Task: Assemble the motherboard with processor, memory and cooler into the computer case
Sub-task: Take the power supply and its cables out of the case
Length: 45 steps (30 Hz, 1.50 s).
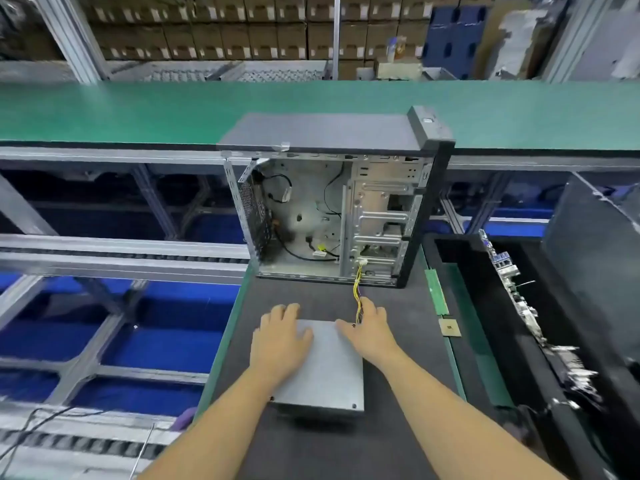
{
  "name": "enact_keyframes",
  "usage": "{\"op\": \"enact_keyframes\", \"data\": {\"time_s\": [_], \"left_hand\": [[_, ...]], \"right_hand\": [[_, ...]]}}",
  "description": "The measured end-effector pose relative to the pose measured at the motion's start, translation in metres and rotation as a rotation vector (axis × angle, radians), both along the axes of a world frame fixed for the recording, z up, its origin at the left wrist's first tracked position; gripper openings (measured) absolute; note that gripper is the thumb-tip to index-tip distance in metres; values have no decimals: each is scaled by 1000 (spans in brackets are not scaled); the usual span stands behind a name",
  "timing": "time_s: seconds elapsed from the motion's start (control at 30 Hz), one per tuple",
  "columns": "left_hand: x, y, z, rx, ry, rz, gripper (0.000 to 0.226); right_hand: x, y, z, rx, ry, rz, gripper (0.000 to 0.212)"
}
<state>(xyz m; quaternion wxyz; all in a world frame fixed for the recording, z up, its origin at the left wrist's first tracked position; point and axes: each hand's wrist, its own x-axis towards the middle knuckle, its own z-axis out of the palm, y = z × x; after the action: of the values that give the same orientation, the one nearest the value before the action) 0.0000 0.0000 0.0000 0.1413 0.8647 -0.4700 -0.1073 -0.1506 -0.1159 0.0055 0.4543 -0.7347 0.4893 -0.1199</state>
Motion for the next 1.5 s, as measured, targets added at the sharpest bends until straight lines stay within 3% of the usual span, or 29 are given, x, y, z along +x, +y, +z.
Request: {"op": "enact_keyframes", "data": {"time_s": [0.07,0.13,0.2,0.33,0.43,0.57,0.67,0.83,1.0,1.17,1.37,1.5], "left_hand": [[5,4,-4,-26,185,141,59],[9,8,-13,-72,482,258,63],[5,12,-18,-118,696,337,56],[7,12,-25,-212,858,394,42],[9,9,-26,-200,874,374,42],[7,8,-24,-230,893,370,41],[3,9,-20,-281,902,357,39],[-12,6,-11,-404,1028,383,32],[-30,-4,-9,-398,1105,364,30],[-31,-11,-4,-332,1055,309,29],[-36,-7,-13,-273,1140,350,31],[-52,-6,-20,-260,1196,450,36]], "right_hand": [[4,2,0,64,-15,-90,67],[5,4,-3,145,-29,-142,72],[1,5,-9,250,-3,-145,69],[-10,11,-8,562,-126,-114,52],[-10,13,-9,552,-173,-88,45],[-15,18,-7,603,-283,-100,20],[-21,19,-9,618,-350,-167,36],[-29,5,3,489,-337,-207,37],[-44,-12,20,484,-304,-215,63],[-52,-6,18,496,-261,-206,55],[-47,-11,34,480,-178,-112,28],[-39,-17,51,372,-90,-81,39]]}}
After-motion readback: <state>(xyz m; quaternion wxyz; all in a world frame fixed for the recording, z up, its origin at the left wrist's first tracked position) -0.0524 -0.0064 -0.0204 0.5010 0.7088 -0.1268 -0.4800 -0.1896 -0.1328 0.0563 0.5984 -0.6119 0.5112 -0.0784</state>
